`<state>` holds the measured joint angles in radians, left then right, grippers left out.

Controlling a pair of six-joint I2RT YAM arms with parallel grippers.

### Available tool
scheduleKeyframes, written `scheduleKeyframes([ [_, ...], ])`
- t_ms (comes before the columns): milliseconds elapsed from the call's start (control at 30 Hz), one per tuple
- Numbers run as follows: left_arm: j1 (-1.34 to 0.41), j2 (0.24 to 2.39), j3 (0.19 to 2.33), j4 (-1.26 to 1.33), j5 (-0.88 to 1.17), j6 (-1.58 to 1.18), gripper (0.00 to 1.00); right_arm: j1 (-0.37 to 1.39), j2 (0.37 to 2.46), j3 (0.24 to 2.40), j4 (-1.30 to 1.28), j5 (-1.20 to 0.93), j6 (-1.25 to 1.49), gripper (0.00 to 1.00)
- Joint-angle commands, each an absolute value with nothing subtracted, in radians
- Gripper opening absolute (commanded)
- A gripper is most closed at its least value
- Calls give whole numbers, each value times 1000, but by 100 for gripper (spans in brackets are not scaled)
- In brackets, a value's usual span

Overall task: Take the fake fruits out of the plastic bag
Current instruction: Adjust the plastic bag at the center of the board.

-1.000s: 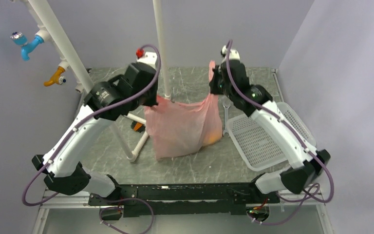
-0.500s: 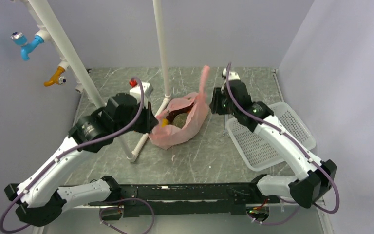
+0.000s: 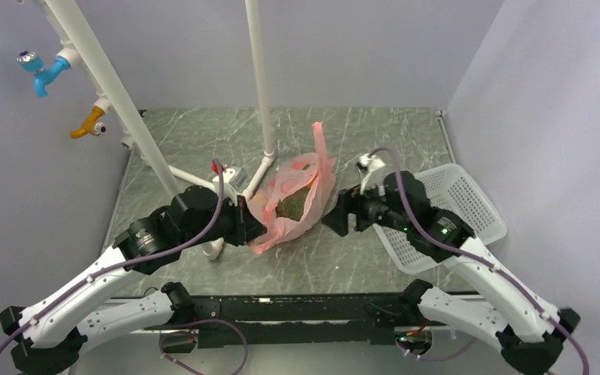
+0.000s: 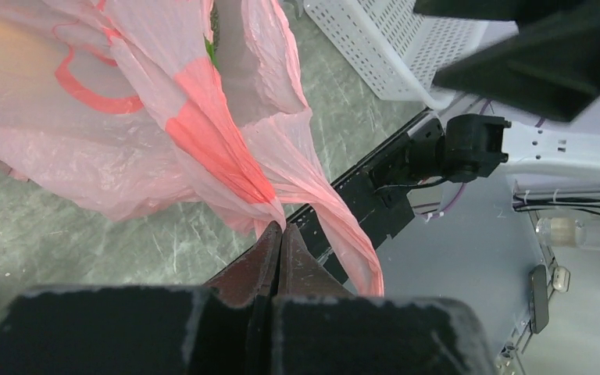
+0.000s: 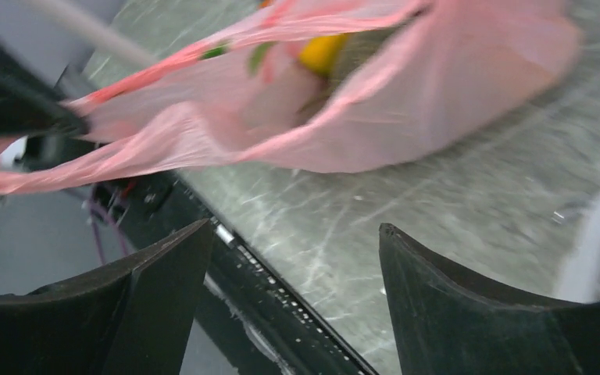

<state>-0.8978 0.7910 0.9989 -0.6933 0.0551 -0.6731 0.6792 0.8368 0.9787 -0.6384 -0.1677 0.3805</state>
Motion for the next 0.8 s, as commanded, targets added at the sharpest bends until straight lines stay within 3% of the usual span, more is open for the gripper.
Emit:
scheduleKeyframes([
  [0,-929,822,1036,-640,46,-701,0,875,953,995,-465,-166,374,82],
  [67,-942,833,1035,-634,40,-709,0,909,1030,1050,-498,2,470,83],
  [167,-967,830,1026,-628,15,-725,0,897,1099,1088,-586,248,688,92],
  [367,-990,830,1004,-626,3,-745,0,885,1116,999,-434,327,825,94],
  [633,-999,844,1013,-645,3,-744,0,863,1178,916,-284,249,766,80],
  [767,-1003,828,1001,-648,3,-750,0,855,1161,801,-226,253,761,63],
])
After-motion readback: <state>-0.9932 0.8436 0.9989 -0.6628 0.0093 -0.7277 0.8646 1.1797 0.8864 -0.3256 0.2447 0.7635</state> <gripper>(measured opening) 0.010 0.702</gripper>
